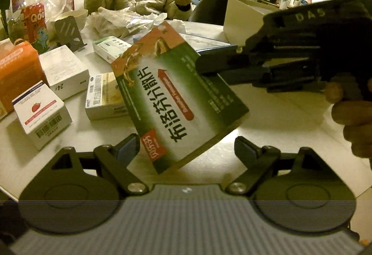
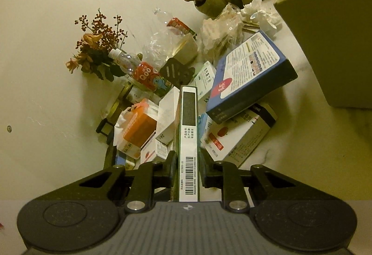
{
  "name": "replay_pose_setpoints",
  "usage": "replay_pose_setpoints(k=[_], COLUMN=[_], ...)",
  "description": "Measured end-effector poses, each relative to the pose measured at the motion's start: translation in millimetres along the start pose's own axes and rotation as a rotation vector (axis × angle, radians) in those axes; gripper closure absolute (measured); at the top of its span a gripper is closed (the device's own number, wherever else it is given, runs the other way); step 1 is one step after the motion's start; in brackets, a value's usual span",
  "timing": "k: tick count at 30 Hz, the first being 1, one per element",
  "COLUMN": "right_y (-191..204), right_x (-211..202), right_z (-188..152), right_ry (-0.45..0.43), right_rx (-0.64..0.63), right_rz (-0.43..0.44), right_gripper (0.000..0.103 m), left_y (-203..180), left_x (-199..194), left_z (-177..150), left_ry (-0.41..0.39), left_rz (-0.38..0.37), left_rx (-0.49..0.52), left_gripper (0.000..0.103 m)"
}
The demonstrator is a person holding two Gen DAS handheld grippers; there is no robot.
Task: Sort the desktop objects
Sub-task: 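Carry the green-and-white box with the right gripper over the beige box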
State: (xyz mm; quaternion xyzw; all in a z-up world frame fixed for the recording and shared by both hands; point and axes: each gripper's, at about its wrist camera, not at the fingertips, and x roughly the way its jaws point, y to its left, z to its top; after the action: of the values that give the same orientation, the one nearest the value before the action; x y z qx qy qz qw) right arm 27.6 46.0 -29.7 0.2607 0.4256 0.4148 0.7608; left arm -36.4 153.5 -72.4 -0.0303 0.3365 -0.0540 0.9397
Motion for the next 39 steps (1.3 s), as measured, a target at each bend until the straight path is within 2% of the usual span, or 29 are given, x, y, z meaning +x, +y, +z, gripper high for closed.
replay_pose_setpoints(k=[7, 15, 28, 39], right_y=[8, 10, 21, 31], right_x=[-14, -37, -78, -112], right_z=[-2, 0, -6, 9], right_ry=[-0.034, -0.107, -0.192, -0.26], right_rx=[-0.018, -0.011, -0.053, -0.122], right_rz=[0.001, -0.031, -0.067, -0.129], right_gripper=[0.082, 0.082, 0.082, 0.082], left_y=[-6, -12, -25, -22], left_x=[-3, -7, -13, -11], left_z=[0, 0, 1, 2], left_ry=[0.006, 0.027, 0.045, 0.062], left_rz=[0.003, 0.014, -0.009, -0.034], left_rx=[0.012, 0.022, 0.028, -0.017], left_gripper=[0.013, 0.003, 0.001, 0.001])
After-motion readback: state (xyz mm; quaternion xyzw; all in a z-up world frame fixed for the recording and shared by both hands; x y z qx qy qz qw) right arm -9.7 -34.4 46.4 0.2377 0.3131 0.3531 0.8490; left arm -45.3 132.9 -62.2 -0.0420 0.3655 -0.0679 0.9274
